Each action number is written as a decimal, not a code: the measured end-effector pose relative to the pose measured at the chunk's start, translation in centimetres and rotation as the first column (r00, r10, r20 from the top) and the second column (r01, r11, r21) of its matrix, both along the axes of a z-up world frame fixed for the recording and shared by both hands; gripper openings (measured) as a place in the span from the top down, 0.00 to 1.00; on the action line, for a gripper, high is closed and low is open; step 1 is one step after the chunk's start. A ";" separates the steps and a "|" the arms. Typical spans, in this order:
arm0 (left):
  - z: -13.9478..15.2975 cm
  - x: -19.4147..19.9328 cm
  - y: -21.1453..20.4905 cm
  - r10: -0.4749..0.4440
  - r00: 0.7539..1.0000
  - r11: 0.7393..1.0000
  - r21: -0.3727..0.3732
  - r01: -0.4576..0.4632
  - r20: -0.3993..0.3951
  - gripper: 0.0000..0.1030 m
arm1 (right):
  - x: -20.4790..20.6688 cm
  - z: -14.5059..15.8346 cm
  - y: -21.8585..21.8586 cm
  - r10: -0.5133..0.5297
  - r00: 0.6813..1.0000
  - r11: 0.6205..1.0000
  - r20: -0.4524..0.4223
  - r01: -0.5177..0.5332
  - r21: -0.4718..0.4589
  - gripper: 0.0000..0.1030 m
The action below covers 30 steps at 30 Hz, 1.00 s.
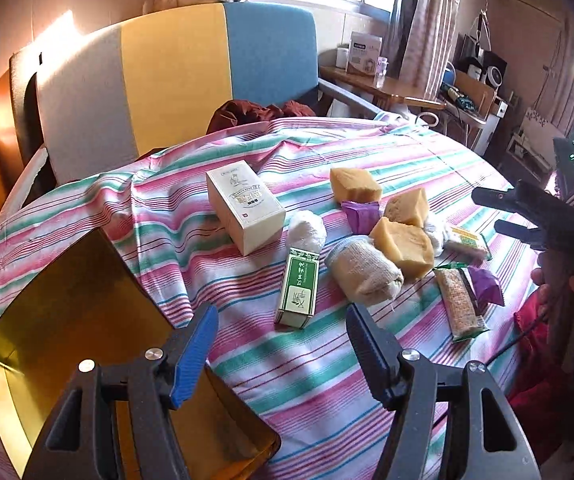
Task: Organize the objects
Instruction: 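Move the left tool toward the green tea box on the cloth, then grasp the green tea box with the left gripper and lift it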
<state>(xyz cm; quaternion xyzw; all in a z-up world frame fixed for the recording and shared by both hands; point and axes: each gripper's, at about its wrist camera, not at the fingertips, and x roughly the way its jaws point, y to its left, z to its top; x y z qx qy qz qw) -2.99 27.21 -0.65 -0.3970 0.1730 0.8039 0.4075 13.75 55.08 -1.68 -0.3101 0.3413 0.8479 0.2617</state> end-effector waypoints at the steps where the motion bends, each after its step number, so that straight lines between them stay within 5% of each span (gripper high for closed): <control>1: -0.5 -0.4 0.8 0.001 1.000 1.000 -0.028 -0.001 0.005 0.35 | 0.1 0.0 0.1 0.003 1.000 1.000 -0.001 -0.003 -0.006 0.00; 27: -6.5 -3.0 8.6 -0.081 0.995 0.960 -0.266 0.093 0.056 0.46 | 0.5 0.0 0.7 0.024 0.998 0.998 -0.057 -0.028 -0.065 0.00; 29: -7.1 -3.5 9.3 -0.077 0.995 0.956 -0.277 0.093 0.070 0.51 | 0.5 0.0 0.7 0.024 0.998 0.997 -0.060 -0.028 -0.067 0.00; 30: -7.5 -3.7 9.5 -0.074 0.994 0.954 -0.285 0.094 0.079 0.64 | 0.5 0.1 0.7 0.024 0.998 0.997 -0.061 -0.028 -0.066 0.00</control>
